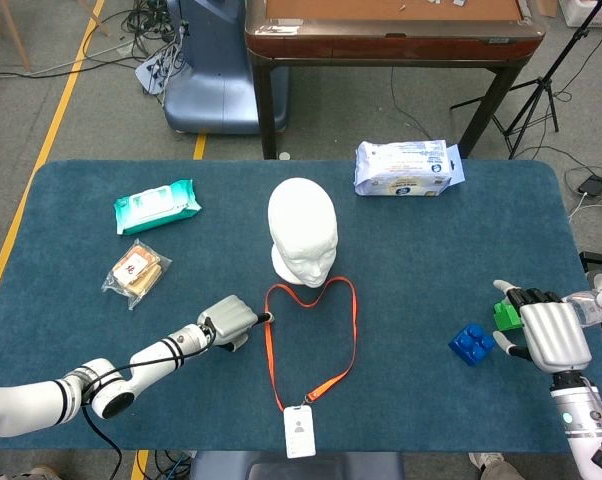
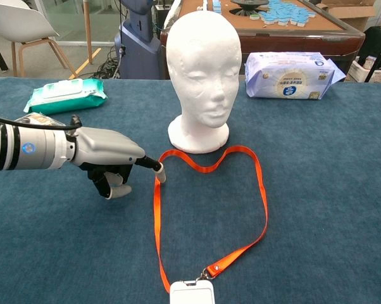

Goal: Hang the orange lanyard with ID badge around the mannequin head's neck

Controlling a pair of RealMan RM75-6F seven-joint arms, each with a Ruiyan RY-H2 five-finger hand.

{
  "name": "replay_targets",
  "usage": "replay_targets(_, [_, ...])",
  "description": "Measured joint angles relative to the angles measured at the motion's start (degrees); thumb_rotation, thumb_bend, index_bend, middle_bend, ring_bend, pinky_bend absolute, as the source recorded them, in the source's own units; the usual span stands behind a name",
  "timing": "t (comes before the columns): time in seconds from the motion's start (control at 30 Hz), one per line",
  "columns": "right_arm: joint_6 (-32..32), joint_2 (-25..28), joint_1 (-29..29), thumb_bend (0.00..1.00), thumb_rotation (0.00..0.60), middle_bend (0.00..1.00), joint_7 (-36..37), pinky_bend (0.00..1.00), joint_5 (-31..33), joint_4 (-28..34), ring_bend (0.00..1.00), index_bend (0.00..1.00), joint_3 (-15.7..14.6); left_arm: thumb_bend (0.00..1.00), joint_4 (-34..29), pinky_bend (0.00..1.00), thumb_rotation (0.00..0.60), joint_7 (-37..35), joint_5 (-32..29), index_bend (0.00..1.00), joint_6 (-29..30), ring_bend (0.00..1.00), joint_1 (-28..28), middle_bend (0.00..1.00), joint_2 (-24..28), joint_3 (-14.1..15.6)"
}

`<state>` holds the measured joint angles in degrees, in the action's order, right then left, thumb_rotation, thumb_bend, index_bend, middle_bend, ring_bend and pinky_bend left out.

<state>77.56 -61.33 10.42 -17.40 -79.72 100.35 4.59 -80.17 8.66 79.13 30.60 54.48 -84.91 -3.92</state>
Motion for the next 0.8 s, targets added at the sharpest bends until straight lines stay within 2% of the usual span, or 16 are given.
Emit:
replay_targets(0.23, [0.1,0.3,-0.3,0.24,0.6,0.41,0.7,0.38,0.1,-0.3,0.35,0.22,-0.3,0.51,-0.3,0.92,0.6,4.9,-2.5,0.25,0.7,0.95,0.2,0.98,0.6,1.0])
replay_targets(0.5, [-1.7,0.9,0.1,0.24,0.6,0.41,0.7,0.39,0.4,0.1,0.35,0.22,-0.8,0.51,-5.8,0.92,0.6,13.4,-7.7,0.26,2.7,0.95,-0.4,0.98,5.5,3.2])
replay_targets(0.57, [-2.4,1.1,0.5,0.24,0.6,0.41,0.5,0.42,0.3,0.4,0.37,0.22,-0.9,0.51,-7.8,0.92,0.6,15.6,-9.3,0.26,3.4,0.95,-0.6,0.98,7.2,4.1])
replay_targets(0.7, [-4.3,1.3,1.4,0.24,0.6,0.47,0.4,0.59,0.1,1.1,0.47,0.22,-1.2,0.51,-11.7,0.93,0.6,20.0,-12.8,0.26,5.1,0.95,-0.9,0.98,9.9,5.7])
replay_targets(0.8, [-6.6,1.5,2.5,0.26,0.6,0.52,-0.2,0.66,0.1,1.8,0.52,0.22,-1.4,0.51,-14.1,0.93,0.6,22.8,-15.6,0.26,7.0,0.95,-1.1,0.98,11.5,6.6])
